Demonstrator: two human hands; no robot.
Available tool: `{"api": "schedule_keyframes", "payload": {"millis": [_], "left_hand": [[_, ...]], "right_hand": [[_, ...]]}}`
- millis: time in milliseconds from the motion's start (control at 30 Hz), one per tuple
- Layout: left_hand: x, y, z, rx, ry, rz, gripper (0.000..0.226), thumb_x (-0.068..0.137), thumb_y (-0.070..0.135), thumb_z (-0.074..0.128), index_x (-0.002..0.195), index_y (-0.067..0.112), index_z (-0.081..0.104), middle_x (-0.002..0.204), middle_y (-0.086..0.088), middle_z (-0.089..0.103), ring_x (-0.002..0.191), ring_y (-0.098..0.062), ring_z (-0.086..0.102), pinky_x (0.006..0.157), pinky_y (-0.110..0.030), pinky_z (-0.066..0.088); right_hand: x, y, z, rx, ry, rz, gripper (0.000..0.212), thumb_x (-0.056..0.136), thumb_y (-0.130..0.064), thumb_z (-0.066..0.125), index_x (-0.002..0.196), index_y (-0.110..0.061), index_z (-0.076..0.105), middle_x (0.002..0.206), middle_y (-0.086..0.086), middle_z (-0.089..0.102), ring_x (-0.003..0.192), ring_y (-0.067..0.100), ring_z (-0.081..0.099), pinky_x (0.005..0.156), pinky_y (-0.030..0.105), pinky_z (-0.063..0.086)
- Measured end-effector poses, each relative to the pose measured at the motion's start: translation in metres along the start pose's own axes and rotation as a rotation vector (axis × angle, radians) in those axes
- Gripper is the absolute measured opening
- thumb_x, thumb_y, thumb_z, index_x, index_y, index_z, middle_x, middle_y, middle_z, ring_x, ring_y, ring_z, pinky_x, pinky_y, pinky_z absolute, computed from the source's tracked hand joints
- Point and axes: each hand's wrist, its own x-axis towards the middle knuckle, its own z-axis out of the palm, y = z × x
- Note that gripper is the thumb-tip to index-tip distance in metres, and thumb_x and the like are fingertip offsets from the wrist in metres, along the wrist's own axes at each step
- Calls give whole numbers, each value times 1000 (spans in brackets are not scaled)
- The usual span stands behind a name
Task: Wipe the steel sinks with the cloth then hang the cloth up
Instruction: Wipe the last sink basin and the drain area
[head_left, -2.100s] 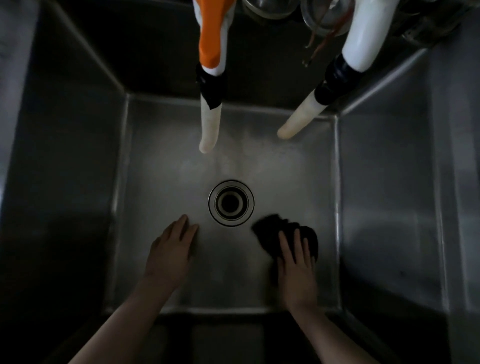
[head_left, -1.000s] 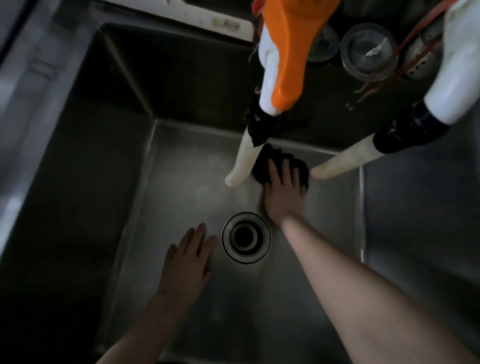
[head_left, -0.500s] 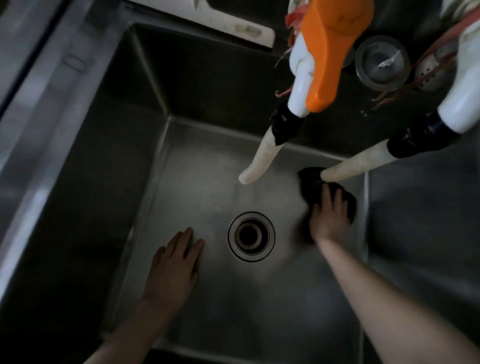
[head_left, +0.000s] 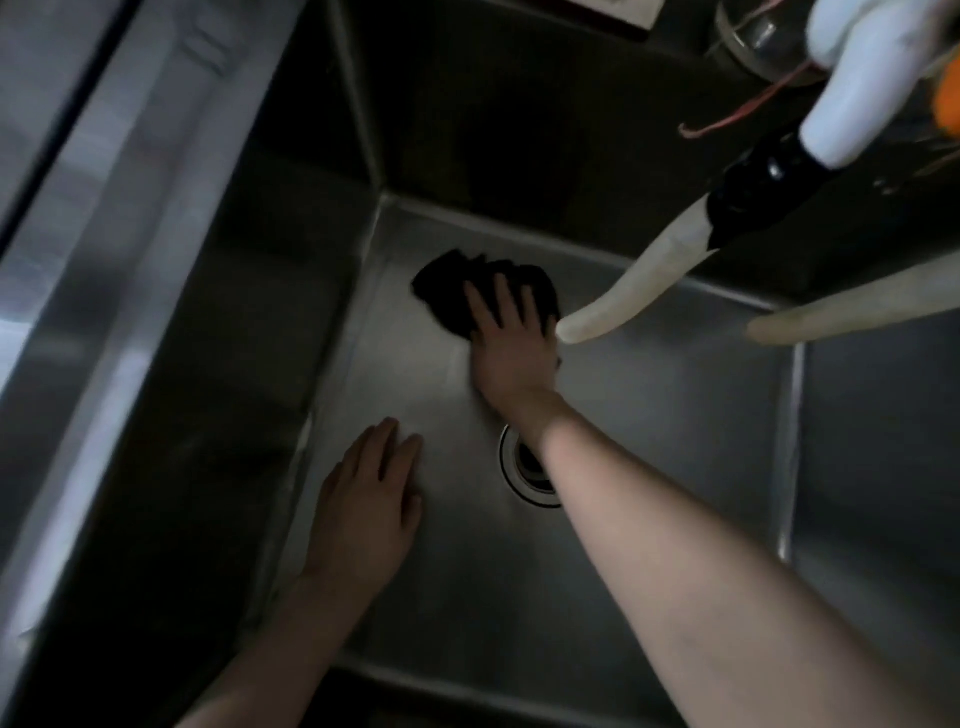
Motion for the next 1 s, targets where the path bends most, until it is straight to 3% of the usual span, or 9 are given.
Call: {"api": "schedule_keyframes", "payload": {"millis": [167, 267, 367, 467, 533, 667, 800, 933, 1000], "left_hand": [[-12, -8, -16, -26, 66, -75, 58, 76, 26, 49, 133, 13, 46, 138, -18, 46, 121, -36, 48, 96, -47, 47], [-17, -8, -20, -51, 92, -76, 64, 69, 13, 65, 130, 9, 48, 133, -20, 49, 116, -38, 50, 95, -47, 47], [-16, -9, -21, -42, 68, -42, 68, 67, 13, 66, 132, 11, 45, 135, -22, 48, 120, -39, 50, 97, -48, 47], [-11, -11, -26, -27, 72, -88, 63, 74, 18, 59, 135, 13, 45, 139, -20, 45, 122, -39, 48, 96, -47, 48], [-9, -14, -30, -6, 98, -109, 60, 77, 24, 47, 136, 13, 44, 140, -20, 44, 124, -38, 46, 98, -45, 47], [-9, -26, -31, 0, 123, -110, 63, 76, 16, 61, 137, 11, 43, 141, -21, 42, 128, -39, 42, 101, -46, 44], [-20, -31, -32, 4, 103, -105, 73, 71, 13, 67, 139, 10, 38, 142, -22, 39, 127, -41, 41, 98, -48, 47], [-35, -31, -30, 7, 66, -68, 79, 70, 10, 70, 140, 9, 36, 141, -24, 39, 125, -42, 42, 97, -50, 46], [-41, -32, -23, 19, -9, -32, 84, 68, 12, 74, 142, 12, 35, 141, -23, 39, 123, -43, 43, 94, -50, 48]], "right_hand": [[-89, -36, 28, -30, -11, -288, 62, 85, -27, 48, 145, -34, 34, 152, 5, 35, 138, 37, 30, 104, 61, 30], [-168, -26, 43, -69, -66, -341, 65, 85, -30, 45, 147, -38, 28, 154, 0, 32, 140, 32, 31, 105, 58, 33], [-191, -16, 43, -62, -130, -400, 69, 82, -28, 51, 146, -39, 28, 155, -2, 30, 140, 28, 32, 105, 55, 36], [-135, -20, 36, -47, -58, -222, 64, 83, -27, 48, 144, -38, 33, 154, 0, 31, 140, 29, 32, 105, 55, 35], [-80, -28, 24, 0, -6, -71, 61, 91, -27, 42, 148, -37, 24, 158, 2, 21, 144, 30, 18, 110, 57, 25], [-2, -47, 1, 72, -32, 66, 58, 100, -26, 33, 150, -40, 7, 161, -2, 0, 147, 27, -4, 116, 53, 4], [-19, -56, 10, -9, -41, -88, 57, 98, -30, 39, 149, -38, 16, 160, 0, 12, 146, 30, 6, 115, 54, 10], [-108, -51, 34, -27, -92, -327, 60, 84, -28, 51, 143, -35, 39, 152, 4, 36, 139, 35, 31, 106, 60, 28], [-163, -46, 45, -32, -132, -392, 59, 84, -30, 51, 142, -37, 38, 152, 2, 35, 139, 34, 31, 107, 61, 27]]}}
